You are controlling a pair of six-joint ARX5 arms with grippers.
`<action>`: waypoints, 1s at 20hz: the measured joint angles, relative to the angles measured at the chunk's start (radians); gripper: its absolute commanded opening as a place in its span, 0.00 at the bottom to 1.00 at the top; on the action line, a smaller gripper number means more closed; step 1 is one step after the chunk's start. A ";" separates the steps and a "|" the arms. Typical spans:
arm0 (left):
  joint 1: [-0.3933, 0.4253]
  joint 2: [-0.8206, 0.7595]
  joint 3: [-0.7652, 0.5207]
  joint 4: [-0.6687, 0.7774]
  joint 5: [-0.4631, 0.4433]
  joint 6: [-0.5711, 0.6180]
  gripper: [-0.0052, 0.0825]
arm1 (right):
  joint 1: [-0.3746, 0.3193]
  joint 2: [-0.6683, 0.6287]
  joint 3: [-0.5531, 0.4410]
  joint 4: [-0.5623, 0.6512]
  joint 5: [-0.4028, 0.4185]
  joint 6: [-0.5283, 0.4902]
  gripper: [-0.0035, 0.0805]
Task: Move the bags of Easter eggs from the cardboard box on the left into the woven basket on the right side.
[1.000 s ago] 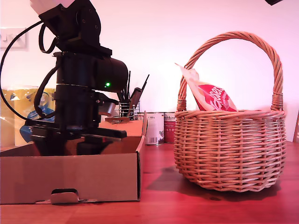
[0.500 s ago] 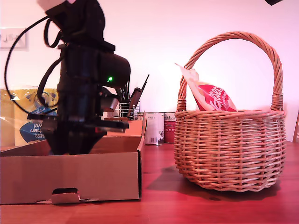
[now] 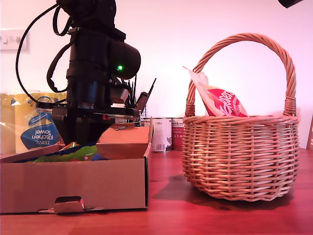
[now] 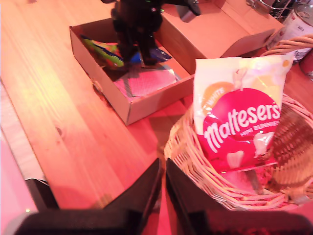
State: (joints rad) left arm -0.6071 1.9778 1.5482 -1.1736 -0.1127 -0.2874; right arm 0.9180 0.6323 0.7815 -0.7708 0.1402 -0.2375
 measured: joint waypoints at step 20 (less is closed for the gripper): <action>-0.019 -0.148 0.000 0.071 0.000 0.044 0.03 | 0.000 0.000 0.000 -0.031 0.065 -0.008 0.03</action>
State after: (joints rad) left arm -0.6266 1.8301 1.5482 -1.1023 -0.1127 -0.2432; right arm 0.9180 0.6323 0.7815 -0.8017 0.2054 -0.2451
